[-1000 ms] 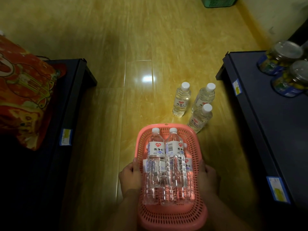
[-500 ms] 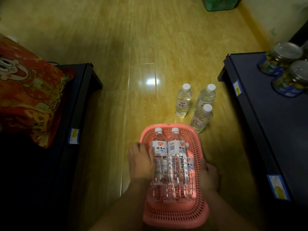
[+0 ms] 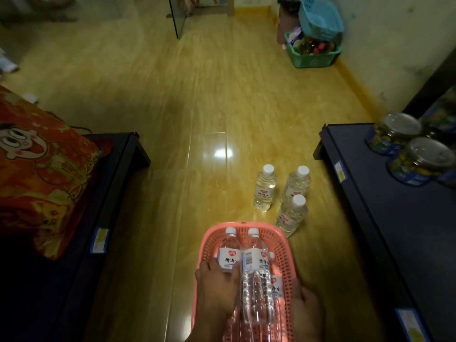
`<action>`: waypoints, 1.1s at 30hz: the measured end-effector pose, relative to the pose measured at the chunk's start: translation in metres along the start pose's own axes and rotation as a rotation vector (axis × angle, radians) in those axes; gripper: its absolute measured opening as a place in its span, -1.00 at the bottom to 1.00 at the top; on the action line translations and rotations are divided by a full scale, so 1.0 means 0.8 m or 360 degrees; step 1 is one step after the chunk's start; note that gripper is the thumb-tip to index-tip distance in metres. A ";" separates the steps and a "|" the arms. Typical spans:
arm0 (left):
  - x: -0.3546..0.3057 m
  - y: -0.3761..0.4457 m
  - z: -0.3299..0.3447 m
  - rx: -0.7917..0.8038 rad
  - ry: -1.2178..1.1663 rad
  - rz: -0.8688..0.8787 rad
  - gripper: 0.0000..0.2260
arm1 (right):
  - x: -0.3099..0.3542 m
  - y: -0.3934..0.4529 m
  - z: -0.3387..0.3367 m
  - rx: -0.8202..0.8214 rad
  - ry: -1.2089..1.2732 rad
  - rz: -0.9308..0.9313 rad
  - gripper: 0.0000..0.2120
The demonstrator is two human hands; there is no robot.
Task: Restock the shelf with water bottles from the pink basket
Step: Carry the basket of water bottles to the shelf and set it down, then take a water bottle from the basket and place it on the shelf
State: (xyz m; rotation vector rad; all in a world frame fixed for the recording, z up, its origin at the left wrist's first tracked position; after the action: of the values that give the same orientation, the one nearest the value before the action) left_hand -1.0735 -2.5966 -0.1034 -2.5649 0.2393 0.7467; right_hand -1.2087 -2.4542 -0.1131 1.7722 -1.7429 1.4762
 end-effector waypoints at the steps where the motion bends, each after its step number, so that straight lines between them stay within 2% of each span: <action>1: 0.000 0.000 0.000 0.0009 -0.0007 -0.0012 -0.36 | 0.004 -0.002 -0.001 -0.0001 0.0017 -0.0010 -0.58; 7: -0.008 -0.002 -0.001 -0.0006 -0.0066 -0.0070 -0.35 | 0.008 -0.002 -0.003 0.0036 0.0065 0.0021 -0.54; 10: -0.010 -0.002 0.001 -0.0003 -0.0072 -0.0197 -0.34 | 0.004 0.001 -0.002 0.0075 0.0046 0.0043 -0.54; 16: -0.005 0.006 0.012 0.0033 -0.0102 -0.0530 -0.44 | -0.001 0.004 0.004 0.0042 0.0005 0.0046 -0.53; 22: -0.013 -0.009 -0.003 -0.0049 -0.0228 -0.0422 -0.34 | -0.003 0.000 0.003 0.0040 0.0030 0.0041 -0.56; 27: -0.013 -0.013 -0.003 0.0039 -0.0680 -0.0332 -0.56 | -0.003 0.002 0.003 0.0006 -0.0030 0.0043 -0.54; 30: -0.016 -0.011 -0.007 0.0049 -0.0770 -0.0403 -0.55 | -0.001 -0.001 0.001 0.0005 -0.0027 0.0050 -0.55; 33: -0.018 -0.007 -0.017 0.0067 -0.0811 -0.0423 -0.66 | 0.002 -0.004 0.000 -0.0014 -0.0030 0.0058 -0.57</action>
State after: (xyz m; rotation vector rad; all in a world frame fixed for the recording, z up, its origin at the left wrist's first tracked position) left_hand -1.0780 -2.5974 -0.0835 -2.2126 -0.2403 1.2300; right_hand -1.2066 -2.4539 -0.1107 1.7650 -1.7974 1.4686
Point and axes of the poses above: each hand's wrist, its own y-axis towards the middle knuckle, its own z-axis out of the palm, x = y × z, the point moved 2 cm from there along y, towards the middle knuckle, and after that the axes turned 3 degrees about -x, right-handed, at the moved point
